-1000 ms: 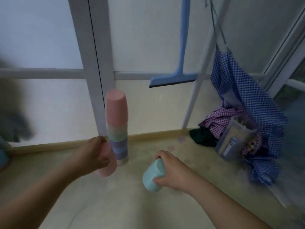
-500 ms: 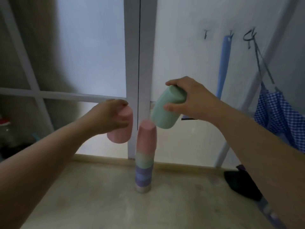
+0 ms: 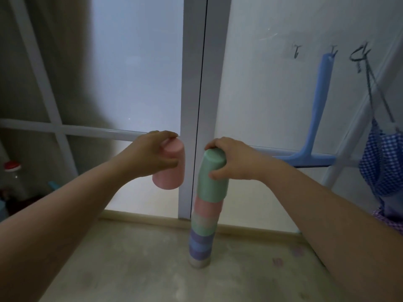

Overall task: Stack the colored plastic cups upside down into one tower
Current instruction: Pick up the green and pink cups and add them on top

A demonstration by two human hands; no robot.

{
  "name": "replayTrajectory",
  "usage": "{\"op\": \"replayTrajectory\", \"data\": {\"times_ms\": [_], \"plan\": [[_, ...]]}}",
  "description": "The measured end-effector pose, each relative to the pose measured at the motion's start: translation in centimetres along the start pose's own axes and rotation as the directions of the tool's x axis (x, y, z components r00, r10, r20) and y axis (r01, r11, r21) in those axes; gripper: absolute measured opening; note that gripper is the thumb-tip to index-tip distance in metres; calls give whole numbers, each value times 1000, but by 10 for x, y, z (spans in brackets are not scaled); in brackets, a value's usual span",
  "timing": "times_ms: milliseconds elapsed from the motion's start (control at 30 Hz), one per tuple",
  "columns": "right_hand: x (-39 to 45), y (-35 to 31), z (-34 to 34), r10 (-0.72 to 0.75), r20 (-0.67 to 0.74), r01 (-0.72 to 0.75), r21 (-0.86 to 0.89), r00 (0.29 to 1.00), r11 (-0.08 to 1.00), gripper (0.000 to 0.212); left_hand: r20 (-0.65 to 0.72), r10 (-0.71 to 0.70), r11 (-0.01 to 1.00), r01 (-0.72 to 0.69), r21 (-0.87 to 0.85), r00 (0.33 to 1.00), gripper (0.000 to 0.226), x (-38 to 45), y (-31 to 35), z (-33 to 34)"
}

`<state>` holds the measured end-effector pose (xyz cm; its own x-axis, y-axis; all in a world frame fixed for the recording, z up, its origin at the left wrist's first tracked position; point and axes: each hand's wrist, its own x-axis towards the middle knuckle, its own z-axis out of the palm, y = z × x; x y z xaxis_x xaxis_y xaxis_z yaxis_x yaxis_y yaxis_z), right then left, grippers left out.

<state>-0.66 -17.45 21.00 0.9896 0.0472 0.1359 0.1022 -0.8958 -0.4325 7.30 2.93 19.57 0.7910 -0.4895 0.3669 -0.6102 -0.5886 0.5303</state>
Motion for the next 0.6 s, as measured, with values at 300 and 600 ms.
{"op": "replayTrajectory", "data": {"times_ms": [300, 600], "plan": [[-2, 6, 13, 39, 27, -40, 50, 999, 998, 75, -68, 66, 997, -68, -35, 996, 58, 14, 12, -16], [-31, 13, -29, 77, -145, -74, 26, 986, 997, 78, -90, 250, 958, -259, -119, 964, 54, 34, 87, -41]]}}
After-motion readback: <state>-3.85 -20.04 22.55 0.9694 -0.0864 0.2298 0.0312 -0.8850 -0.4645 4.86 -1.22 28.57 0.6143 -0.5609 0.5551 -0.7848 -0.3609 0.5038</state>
